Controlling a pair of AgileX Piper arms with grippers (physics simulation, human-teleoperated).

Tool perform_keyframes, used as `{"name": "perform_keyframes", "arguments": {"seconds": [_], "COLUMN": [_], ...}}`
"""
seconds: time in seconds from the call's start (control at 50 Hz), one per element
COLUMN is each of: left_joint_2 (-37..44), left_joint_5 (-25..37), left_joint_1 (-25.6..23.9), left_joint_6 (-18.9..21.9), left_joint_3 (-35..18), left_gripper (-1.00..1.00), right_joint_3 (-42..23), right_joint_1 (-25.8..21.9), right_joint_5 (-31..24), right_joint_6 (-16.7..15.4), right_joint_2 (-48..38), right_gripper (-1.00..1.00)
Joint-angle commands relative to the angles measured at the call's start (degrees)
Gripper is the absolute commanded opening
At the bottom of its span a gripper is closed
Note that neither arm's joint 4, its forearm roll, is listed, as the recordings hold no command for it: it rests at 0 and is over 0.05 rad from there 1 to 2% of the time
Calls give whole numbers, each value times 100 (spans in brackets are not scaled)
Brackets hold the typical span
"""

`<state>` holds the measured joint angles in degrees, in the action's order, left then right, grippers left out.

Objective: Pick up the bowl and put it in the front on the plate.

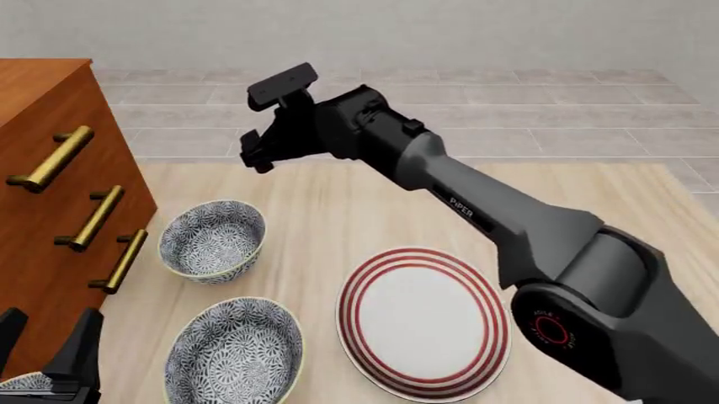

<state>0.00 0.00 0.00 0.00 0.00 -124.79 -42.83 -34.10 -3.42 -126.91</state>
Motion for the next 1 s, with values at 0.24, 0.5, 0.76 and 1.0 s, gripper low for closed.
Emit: {"name": "perform_keyframes", "arguments": {"seconds": [0.24,0.5,0.76,1.0], "left_joint_2": [0,0,0,0], "left_joint_5": [0,0,0,0], "left_joint_1": [0,0,0,0], "left_joint_6": [0,0,0,0], "left_joint_3": [0,0,0,0], "left_gripper": [100,100,100,100], "right_joint_3": [-483,-582,-548,-450], "right_joint_1": [-204,-235,-260,-291], "right_joint_5": [-1,114,288,443], "right_joint_6": [62,178,294,369], "right_joint_2": [-430,-687,-875,-952], "right_gripper": [100,100,100,100]}}
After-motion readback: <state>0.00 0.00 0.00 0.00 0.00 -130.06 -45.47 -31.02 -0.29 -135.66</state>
